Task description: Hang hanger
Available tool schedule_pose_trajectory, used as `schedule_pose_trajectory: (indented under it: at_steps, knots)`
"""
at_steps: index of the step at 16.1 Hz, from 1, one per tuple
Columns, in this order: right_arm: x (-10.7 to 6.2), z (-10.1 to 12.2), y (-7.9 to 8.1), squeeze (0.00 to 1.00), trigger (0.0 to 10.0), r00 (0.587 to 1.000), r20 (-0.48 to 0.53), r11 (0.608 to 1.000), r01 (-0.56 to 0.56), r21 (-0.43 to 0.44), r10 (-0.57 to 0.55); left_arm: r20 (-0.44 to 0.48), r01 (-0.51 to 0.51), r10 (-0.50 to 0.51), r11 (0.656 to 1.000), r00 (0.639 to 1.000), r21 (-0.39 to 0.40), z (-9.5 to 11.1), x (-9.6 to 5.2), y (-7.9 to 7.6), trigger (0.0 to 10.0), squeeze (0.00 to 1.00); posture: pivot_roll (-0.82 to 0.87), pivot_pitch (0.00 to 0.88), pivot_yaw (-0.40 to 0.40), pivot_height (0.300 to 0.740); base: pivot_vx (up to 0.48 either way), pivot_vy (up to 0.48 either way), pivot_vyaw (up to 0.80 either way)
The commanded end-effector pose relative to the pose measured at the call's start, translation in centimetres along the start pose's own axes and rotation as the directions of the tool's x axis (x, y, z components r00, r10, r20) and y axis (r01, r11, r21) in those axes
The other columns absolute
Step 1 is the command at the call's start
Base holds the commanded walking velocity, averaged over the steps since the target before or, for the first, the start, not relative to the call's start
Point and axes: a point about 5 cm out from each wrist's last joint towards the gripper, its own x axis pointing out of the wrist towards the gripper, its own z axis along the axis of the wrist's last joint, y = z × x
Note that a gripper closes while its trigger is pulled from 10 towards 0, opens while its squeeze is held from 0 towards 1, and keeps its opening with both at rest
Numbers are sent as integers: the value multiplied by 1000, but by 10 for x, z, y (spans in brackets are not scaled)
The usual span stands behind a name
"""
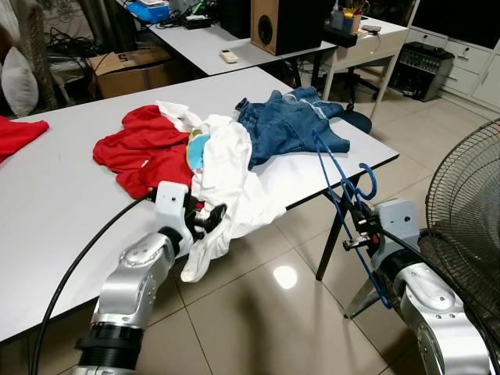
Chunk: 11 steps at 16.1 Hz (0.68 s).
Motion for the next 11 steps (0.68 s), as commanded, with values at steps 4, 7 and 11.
schedule_pose_trajectory:
  at_steps: [4, 7, 11]
  knots:
    - [-1, 2, 3, 0, 10000, 1000, 7, 1000, -4, 2, 4, -13, 4, -4, 1000, 1000, -7, 2, 9, -2, 706, 0, -173, 0, 40, 740, 0, 0, 0]
    - [0, 3, 2, 0, 10000, 1000, 10, 1000, -1, -2, 1, -21, 11, -11, 1000, 1000, 3, 3, 16, -4, 0, 0, -178, 0, 47, 740, 0, 0, 0]
    - [3, 4, 2, 0, 10000, 1000, 17, 1000, 4, -5, -4, -8, 22, -22, 1000, 1000, 2, 7, 19, -3, 0, 0, -172, 0, 53, 740, 0, 0, 0]
